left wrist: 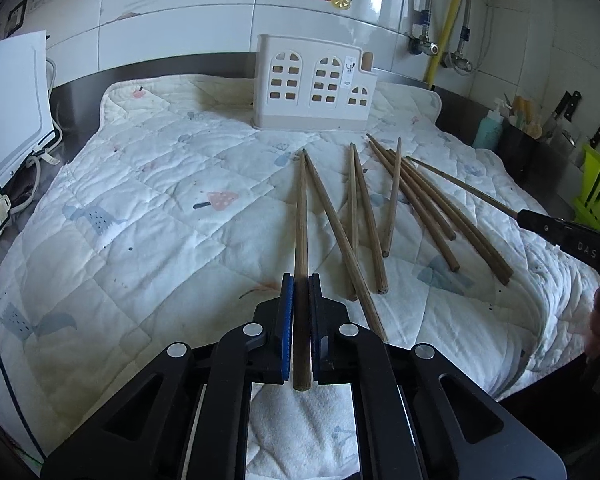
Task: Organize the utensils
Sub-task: 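Lift the chopstick into the white holder with the left gripper while the right gripper drops its chopstick in, then lower the left gripper and close on a chopstick while the right gripper grasps another chopstick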
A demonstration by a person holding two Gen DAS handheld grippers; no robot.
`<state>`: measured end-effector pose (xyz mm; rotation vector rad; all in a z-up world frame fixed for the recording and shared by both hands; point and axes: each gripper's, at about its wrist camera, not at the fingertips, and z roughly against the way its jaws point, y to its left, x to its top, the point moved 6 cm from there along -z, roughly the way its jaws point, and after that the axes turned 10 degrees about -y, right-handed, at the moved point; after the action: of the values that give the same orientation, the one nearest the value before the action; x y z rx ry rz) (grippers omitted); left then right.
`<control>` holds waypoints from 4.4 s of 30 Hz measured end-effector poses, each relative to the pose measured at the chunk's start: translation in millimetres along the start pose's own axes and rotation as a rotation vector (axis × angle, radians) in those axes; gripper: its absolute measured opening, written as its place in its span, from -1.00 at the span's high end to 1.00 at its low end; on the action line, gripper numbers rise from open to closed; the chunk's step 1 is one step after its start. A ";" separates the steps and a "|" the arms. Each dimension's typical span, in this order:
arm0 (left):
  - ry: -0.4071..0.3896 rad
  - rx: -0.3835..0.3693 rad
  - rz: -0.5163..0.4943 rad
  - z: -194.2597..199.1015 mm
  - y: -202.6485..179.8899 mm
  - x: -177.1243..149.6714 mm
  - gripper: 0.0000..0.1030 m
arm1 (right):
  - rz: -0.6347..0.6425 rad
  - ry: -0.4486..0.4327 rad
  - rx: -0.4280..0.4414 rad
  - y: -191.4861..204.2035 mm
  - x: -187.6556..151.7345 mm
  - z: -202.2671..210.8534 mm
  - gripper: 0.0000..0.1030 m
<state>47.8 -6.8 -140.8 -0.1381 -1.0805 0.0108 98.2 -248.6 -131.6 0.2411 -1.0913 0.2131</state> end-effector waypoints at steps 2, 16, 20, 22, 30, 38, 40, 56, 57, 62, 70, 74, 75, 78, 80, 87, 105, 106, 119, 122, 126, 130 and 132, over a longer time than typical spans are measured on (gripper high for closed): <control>-0.019 -0.005 -0.002 5.5 1.2 8.6 0.89 | 0.024 -0.037 0.002 3.0 13.9 11.0 0.86; -0.123 -0.053 0.019 12.5 15.4 89.2 0.90 | 0.132 -0.209 0.058 6.9 148.6 26.4 0.86; -0.159 -0.054 -0.007 10.0 16.5 117.9 0.90 | 0.132 -0.245 0.087 5.3 197.5 20.8 0.86; -0.166 -0.062 -0.013 8.1 16.3 129.8 0.90 | 0.134 -0.253 0.101 6.6 221.3 15.7 0.86; -0.181 -0.080 -0.021 -1.3 17.9 166.8 0.90 | 0.126 -0.235 0.137 18.0 291.4 -38.8 0.86; -0.259 -0.098 -0.039 -1.2 17.3 220.7 0.91 | 0.155 -0.060 0.125 30.9 286.3 -125.1 0.86; -0.291 -0.098 -0.045 -1.1 16.4 240.4 0.91 | 0.157 -0.051 0.122 30.5 283.5 -134.5 0.82; -0.524 -0.072 -0.065 -44.7 0.8 379.3 0.91 | 0.201 -0.204 0.087 20.9 262.3 -67.5 0.10; -0.528 -0.063 -0.064 -50.2 1.3 381.2 0.91 | 0.195 -0.209 0.093 20.2 258.8 -62.7 0.09; -0.507 -0.044 -0.039 -83.6 7.2 380.0 0.91 | 0.157 -0.208 0.123 17.1 232.7 -45.0 0.08; -0.394 -0.032 -0.013 -130.8 22.4 346.0 0.90 | 0.121 -0.169 0.123 16.5 185.5 -36.5 0.08; -0.349 -0.029 -0.012 -141.3 25.1 334.5 0.86 | 0.106 -0.132 0.105 16.7 150.5 -31.8 0.08; -0.345 -0.026 -0.015 -141.9 24.8 332.6 0.83 | 0.103 -0.118 0.102 17.4 140.2 -30.1 0.08; -0.342 -0.038 -0.027 -137.2 21.5 328.9 0.81 | 0.084 -0.072 0.109 18.3 110.9 -26.2 0.08; -0.345 -0.041 -0.031 -129.8 19.8 327.1 0.66 | 0.070 -0.040 0.110 18.4 93.3 -24.9 0.08; -0.374 -0.047 -0.027 -82.2 19.9 312.7 0.24 | 0.032 0.057 0.129 26.7 34.4 -16.9 0.15; -0.141 -0.237 -0.032 -19.8 -16.2 140.1 0.25 | -0.030 0.111 0.094 35.7 -25.6 -14.2 0.67; -0.131 -0.246 -0.039 -19.2 -19.3 131.3 0.26 | -0.037 0.110 0.092 35.0 -25.5 -15.1 0.69; 0.083 -0.375 -0.148 -57.8 -72.9 53.1 0.43 | -0.070 0.100 0.084 29.2 -24.7 -18.3 0.75; 0.114 -0.360 -0.168 -69.8 -75.5 45.4 0.43 | -0.070 0.101 0.082 29.3 -24.9 -18.5 0.75; 0.157 -0.339 -0.165 -85.1 -73.3 36.1 0.49 | -0.076 0.100 0.083 28.3 -23.8 -17.9 0.75; 0.187 -0.336 -0.158 -93.0 -72.0 29.7 0.60 | -0.079 0.100 0.086 27.8 -23.9 -17.7 0.75; 0.191 -0.325 -0.161 -94.7 -71.8 28.3 0.60 | -0.082 0.101 0.089 27.6 -24.6 -17.6 0.75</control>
<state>140.2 -86.0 -151.3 -0.3377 -0.8935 -0.3189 94.2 -218.3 -159.0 0.3500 -0.9714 0.1988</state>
